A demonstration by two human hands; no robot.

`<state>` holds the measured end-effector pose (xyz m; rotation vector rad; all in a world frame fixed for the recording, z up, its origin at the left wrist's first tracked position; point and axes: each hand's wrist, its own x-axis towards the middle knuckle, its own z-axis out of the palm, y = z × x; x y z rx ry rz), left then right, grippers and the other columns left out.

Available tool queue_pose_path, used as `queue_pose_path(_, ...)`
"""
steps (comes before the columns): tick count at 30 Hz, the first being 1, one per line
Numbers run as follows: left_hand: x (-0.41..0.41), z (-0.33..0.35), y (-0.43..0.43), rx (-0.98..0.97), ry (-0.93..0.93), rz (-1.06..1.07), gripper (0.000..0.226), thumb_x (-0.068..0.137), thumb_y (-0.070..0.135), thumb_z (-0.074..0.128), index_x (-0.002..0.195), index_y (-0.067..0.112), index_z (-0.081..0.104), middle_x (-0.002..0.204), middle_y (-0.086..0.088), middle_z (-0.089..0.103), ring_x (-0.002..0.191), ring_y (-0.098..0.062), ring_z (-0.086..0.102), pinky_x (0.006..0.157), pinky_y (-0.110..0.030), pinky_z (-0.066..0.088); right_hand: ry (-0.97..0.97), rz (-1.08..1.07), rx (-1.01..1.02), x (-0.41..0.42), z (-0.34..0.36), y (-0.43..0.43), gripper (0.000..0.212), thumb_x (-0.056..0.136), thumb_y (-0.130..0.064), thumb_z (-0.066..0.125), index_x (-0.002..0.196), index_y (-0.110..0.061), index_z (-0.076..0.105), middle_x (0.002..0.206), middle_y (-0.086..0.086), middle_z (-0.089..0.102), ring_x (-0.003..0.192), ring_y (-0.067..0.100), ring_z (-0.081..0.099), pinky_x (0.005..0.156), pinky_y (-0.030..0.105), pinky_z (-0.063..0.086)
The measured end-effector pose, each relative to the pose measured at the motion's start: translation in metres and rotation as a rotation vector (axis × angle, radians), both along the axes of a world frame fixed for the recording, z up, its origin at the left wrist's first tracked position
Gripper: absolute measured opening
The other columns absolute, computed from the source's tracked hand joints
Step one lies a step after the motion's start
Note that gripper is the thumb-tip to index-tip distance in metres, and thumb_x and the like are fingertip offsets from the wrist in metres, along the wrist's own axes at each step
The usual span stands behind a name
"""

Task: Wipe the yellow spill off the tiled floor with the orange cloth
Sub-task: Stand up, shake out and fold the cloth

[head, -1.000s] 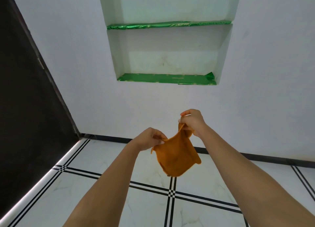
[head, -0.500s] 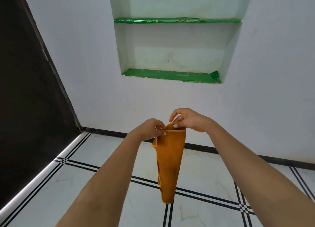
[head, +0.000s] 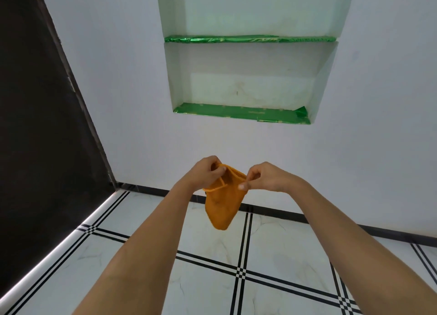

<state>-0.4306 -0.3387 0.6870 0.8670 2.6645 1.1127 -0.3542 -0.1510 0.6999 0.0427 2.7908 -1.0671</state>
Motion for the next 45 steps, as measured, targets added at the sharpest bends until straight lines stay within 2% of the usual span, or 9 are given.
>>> queue_pose_path(5,0.002,0.014,-0.023,0.047,-0.136,-0.026,0.014,0.096,0.029,0.048,0.094,0.016,0.054,0.09,-0.002,0.057,0.086,-0.018,0.056,0.074,-0.027,0.048,0.144,-0.036,-0.199,0.006,0.013,-0.002,0.015,0.079,-0.019,0.074,0.079,-0.013,0.06,0.089,0.01,0.066,0.091,0.026,0.064,0.081,0.035,0.054)
queue_pose_path(10,-0.02,0.063,-0.032,0.472,-0.397,0.065,0.03,0.096,0.041,0.045,0.105,0.014,0.054,0.098,-0.007,0.057,0.094,-0.025,0.057,0.076,-0.032,0.05,0.312,-0.261,-0.828,-0.017,0.059,-0.018,0.017,0.087,-0.024,0.064,0.1,-0.016,0.056,0.112,0.015,0.061,0.09,0.027,0.062,0.076,0.045,0.057)
queue_pose_path(14,-0.021,0.005,-0.043,0.646,-0.991,0.032,0.079,0.076,0.082,0.034,0.104,0.01,0.051,0.101,-0.014,0.054,0.093,-0.029,0.054,0.085,-0.046,0.052,-0.271,-0.292,-0.815,-0.024,-0.007,-0.013,0.077,0.075,-0.077,0.043,0.124,-0.019,0.047,0.131,0.008,0.055,0.116,0.035,0.056,0.085,0.048,0.049)
queue_pose_path(18,0.038,-0.084,-0.054,0.496,-1.237,0.149,0.084,0.084,0.072,0.034,0.115,-0.002,0.059,0.102,-0.02,0.068,0.09,-0.031,0.067,0.076,-0.04,0.056,-0.491,-0.297,-0.863,0.011,-0.096,-0.007,0.068,0.07,-0.036,0.079,0.127,-0.009,0.054,0.117,0.017,0.065,0.106,0.035,0.063,0.094,0.055,0.047)
queue_pose_path(21,0.044,-0.098,-0.057,0.415,-1.118,0.116,0.042,0.088,0.028,0.06,0.121,0.002,0.055,0.115,-0.018,0.063,0.1,-0.029,0.064,0.081,-0.038,0.054,-0.505,-0.32,-0.862,0.016,-0.105,-0.009,0.065,0.074,0.0,0.074,0.132,-0.011,0.046,0.121,0.018,0.06,0.109,0.035,0.06,0.097,0.054,0.046)
queue_pose_path(25,0.022,-0.083,-0.051,0.579,-0.951,0.19,0.054,0.082,0.001,0.064,0.131,0.011,0.042,0.126,-0.018,0.047,0.112,-0.036,0.053,0.093,-0.048,0.049,-0.475,-0.283,-0.757,0.005,-0.081,-0.01,0.091,0.075,0.014,0.066,0.145,-0.026,0.024,0.141,0.01,0.041,0.125,0.036,0.043,0.102,0.055,0.039)
queue_pose_path(30,0.011,-0.049,-0.041,0.618,-0.7,0.22,0.047,0.09,0.011,0.06,0.127,0.031,0.039,0.127,-0.016,0.048,0.114,-0.033,0.049,0.097,-0.051,0.044,-0.22,-0.426,-0.666,-0.008,-0.04,-0.017,0.077,0.081,0.007,0.065,0.139,-0.023,0.026,0.134,0.014,0.044,0.101,0.028,0.053,0.074,0.04,0.051)
queue_pose_path(37,-0.007,-0.004,-0.038,0.281,-0.409,0.1,0.047,0.085,0.011,0.066,0.128,0.02,0.05,0.126,-0.004,0.05,0.115,-0.023,0.048,0.097,-0.042,0.043,-0.016,-0.295,-0.37,-0.015,-0.007,-0.014,0.061,0.082,-0.002,0.068,0.135,-0.016,0.041,0.137,0.012,0.044,0.121,0.03,0.046,0.096,0.039,0.043)
queue_pose_path(45,-0.006,0.033,-0.041,-0.134,-0.051,0.046,0.019,0.093,0.024,0.054,0.105,0.012,0.062,0.102,-0.003,0.059,0.098,-0.021,0.053,0.08,-0.031,0.041,0.143,-0.213,-0.209,-0.001,0.017,-0.013,0.019,0.082,-0.027,0.07,0.091,-0.012,0.061,0.093,0.003,0.06,0.086,0.015,0.056,0.07,0.025,0.045)
